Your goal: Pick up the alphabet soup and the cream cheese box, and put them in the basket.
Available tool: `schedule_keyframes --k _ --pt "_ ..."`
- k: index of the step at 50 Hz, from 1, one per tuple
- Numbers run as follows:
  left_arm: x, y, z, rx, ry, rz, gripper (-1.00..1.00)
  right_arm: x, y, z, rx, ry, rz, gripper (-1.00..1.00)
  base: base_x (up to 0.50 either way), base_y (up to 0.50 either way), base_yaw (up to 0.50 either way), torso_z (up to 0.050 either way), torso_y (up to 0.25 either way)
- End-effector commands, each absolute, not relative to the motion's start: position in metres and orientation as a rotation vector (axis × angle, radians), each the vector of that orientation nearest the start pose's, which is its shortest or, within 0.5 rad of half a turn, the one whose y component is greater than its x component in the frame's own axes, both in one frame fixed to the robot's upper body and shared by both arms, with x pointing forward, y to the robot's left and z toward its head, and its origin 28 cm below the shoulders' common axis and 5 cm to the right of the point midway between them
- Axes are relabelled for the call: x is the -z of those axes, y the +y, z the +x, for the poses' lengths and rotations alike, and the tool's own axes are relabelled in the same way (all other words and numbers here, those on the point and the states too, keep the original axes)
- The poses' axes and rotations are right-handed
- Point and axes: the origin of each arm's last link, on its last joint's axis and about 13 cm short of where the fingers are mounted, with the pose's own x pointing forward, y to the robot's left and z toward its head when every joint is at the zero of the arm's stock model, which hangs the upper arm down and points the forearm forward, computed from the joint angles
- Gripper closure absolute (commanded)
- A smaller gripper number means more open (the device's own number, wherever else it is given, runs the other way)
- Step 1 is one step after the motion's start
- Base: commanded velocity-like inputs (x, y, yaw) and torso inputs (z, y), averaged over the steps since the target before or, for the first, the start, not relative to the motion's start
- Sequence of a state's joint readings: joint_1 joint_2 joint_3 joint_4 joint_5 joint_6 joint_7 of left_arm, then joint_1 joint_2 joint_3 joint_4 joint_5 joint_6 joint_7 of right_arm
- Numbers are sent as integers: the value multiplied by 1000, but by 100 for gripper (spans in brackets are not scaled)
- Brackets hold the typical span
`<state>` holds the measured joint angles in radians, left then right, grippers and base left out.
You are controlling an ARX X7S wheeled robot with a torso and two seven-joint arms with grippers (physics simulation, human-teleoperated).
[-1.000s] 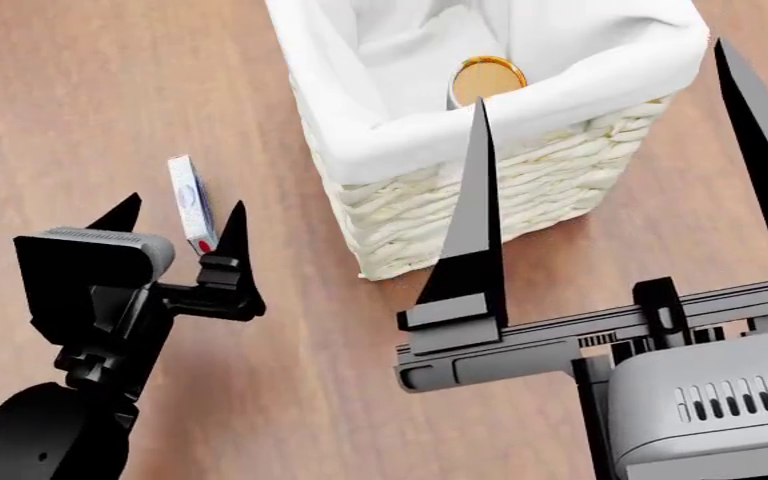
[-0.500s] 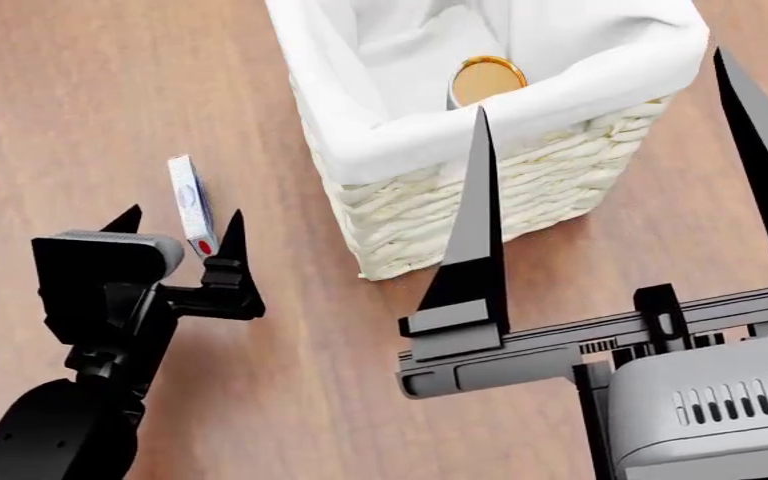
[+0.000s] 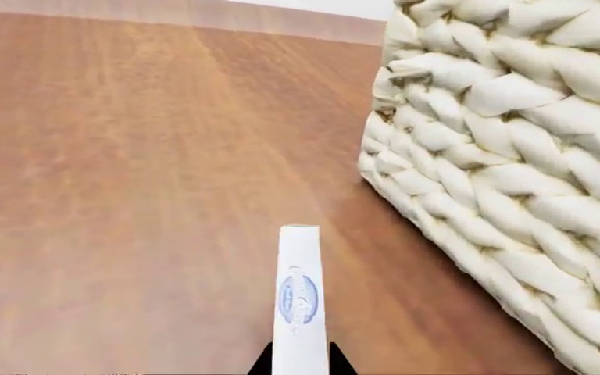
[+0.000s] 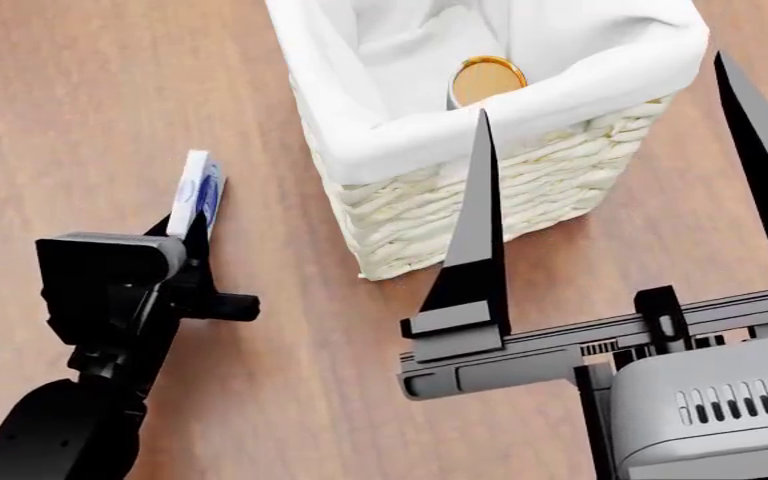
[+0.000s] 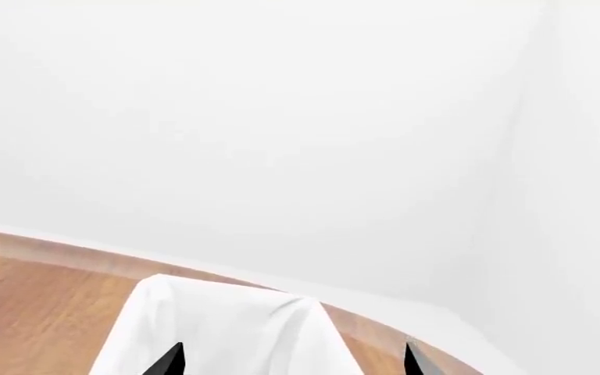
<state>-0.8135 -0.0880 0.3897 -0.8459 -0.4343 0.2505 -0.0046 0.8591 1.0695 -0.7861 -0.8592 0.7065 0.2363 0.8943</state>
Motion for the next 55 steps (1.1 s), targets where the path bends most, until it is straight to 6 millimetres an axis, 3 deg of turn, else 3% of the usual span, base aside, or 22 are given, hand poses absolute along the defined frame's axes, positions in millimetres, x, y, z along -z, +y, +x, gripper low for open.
schedule_keyframes --k 1,7,8,9,11,18,19,21,23,28,35,41,44,45,51,55 --pt "-94 195 375 149 -176 -131 100 -247 -123 191 -98 -669 -276 -100 0 0 0 0 0" --pt "-125 206 377 118 -264 -160 100 -245 -123 191 -99 -667 -275 -100 0 0 0 0 0" --pt "-144 212 377 93 -332 -138 100 -245 -123 191 -98 -666 -275 -100 0 0 0 0 0" --pt "-145 212 376 93 -332 -138 100 -245 -123 191 -98 -666 -275 -100 0 0 0 0 0" --pt "-177 219 370 71 -428 -142 100 -245 -122 191 -104 -665 -275 -100 0 0 0 0 0" --pt "-252 226 350 77 -633 -136 100 -243 -121 189 -113 -666 -275 -100 0 0 0 0 1" --pt "-270 226 345 86 -682 -115 100 -241 -121 189 -111 -665 -275 -100 0 0 0 0 0" --pt "-284 225 340 110 -718 -111 100 -241 -121 189 -110 -664 -275 -100 0 0 0 0 0" --pt "-311 223 335 133 -784 -114 100 -245 -121 188 -110 -663 -276 -100 0 0 0 0 0" --pt "-343 216 332 201 -842 -104 100 -246 -121 188 -113 -666 -277 -100 0 0 0 0 0" --pt "-366 206 336 346 -846 -87 100 -242 -121 188 -110 -662 -279 -100 0 0 0 0 1" --pt "-372 193 358 572 -713 -227 100 -241 -121 188 -114 -662 -279 -100 0 0 0 0 0" --pt "-377 185 367 652 -660 -151 100 -244 -121 189 -114 -658 -281 -100 0 0 0 0 0" --pt "-384 180 371 812 -579 -203 100 -241 -121 189 -114 -655 -282 -100 0 0 0 0 0" --pt "-403 166 380 988 -455 -86 100 -238 -122 191 -110 -645 -288 -100 0 0 0 0 0" --pt "-401 160 379 1058 -410 -38 100 -237 -122 193 -111 -642 -286 -100 0 0 0 3 3"
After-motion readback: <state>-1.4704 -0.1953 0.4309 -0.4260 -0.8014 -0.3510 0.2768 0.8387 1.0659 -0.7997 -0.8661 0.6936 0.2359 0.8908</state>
